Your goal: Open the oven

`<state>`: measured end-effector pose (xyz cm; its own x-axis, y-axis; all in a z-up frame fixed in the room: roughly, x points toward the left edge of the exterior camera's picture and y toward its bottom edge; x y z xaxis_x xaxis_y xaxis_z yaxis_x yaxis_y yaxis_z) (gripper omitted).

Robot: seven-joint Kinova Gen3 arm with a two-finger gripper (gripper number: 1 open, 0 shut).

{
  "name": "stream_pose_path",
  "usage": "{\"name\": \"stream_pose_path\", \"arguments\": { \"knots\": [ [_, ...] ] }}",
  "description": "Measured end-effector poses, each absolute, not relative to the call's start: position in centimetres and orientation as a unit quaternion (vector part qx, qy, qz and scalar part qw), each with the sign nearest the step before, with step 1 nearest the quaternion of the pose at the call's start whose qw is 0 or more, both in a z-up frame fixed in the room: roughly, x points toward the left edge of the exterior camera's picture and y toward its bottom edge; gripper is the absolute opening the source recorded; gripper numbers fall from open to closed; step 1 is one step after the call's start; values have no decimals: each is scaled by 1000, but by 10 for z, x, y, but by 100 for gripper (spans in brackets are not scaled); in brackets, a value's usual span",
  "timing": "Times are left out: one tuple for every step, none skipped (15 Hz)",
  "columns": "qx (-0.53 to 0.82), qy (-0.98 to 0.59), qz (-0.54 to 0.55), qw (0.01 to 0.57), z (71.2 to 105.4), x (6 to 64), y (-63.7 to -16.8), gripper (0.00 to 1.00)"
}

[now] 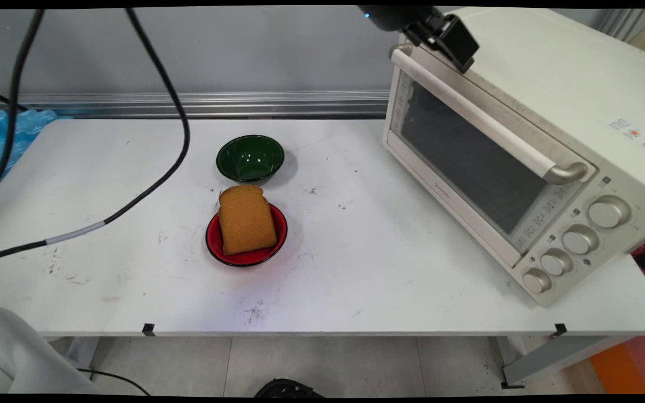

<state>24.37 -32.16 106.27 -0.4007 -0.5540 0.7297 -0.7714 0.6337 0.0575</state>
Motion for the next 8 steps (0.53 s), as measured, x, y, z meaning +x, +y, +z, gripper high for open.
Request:
{"name": "stream_pose_path", "arguments": {
  "knots": [
    [403,-824,146,371,1064,240,-326,100],
    [403,-824,146,371,1064,237,-331,100],
    [404,-824,144,369,1065,234,-335,100],
    [405,-825,143,367,1065,230,-339,100],
    [404,-827,142,365,1064,228,-343,100],
    [403,-828,141,363,1064,226,-345,100],
    [402,-830,141,361,1063,223,-349,0],
    [401,-832,140,358,1062,220,-352,0]
  ]
}}
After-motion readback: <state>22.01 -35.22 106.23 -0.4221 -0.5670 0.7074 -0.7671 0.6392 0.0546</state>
